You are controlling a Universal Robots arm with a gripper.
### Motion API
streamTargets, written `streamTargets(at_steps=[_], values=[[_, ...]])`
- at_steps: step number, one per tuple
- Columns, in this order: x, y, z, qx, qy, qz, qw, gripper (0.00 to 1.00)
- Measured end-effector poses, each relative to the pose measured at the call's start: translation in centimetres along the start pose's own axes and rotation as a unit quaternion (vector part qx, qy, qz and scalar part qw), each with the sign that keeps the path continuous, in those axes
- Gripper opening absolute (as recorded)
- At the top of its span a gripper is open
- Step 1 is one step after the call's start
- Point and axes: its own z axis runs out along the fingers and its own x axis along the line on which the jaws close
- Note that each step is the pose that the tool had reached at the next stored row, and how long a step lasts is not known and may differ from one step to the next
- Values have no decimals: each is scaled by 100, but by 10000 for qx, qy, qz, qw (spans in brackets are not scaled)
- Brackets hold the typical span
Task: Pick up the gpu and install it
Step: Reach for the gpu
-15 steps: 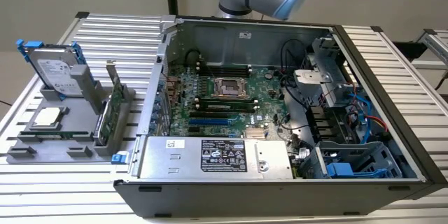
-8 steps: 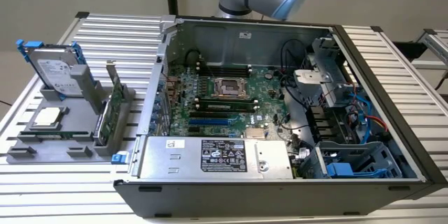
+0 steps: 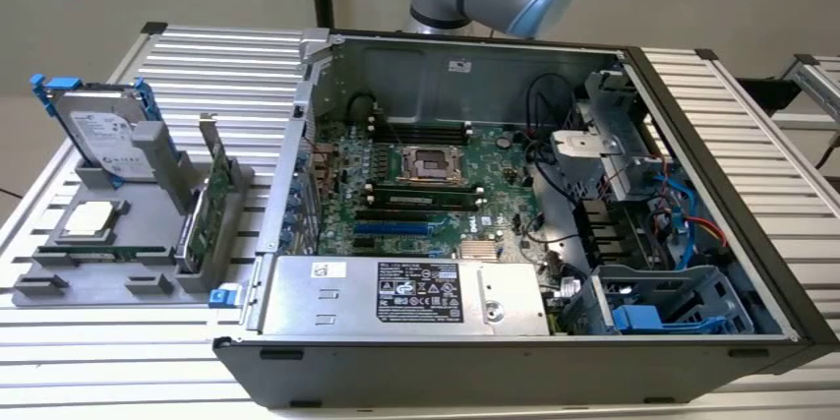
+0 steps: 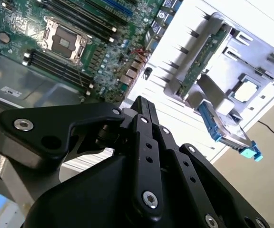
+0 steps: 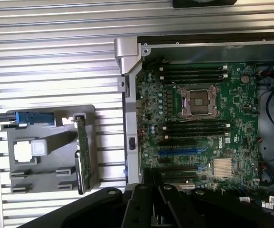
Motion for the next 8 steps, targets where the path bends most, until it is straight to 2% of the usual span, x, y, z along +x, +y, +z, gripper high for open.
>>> streamTargets(at_steps=[8], values=[[207,-16,29,1,4,0,10000,0]])
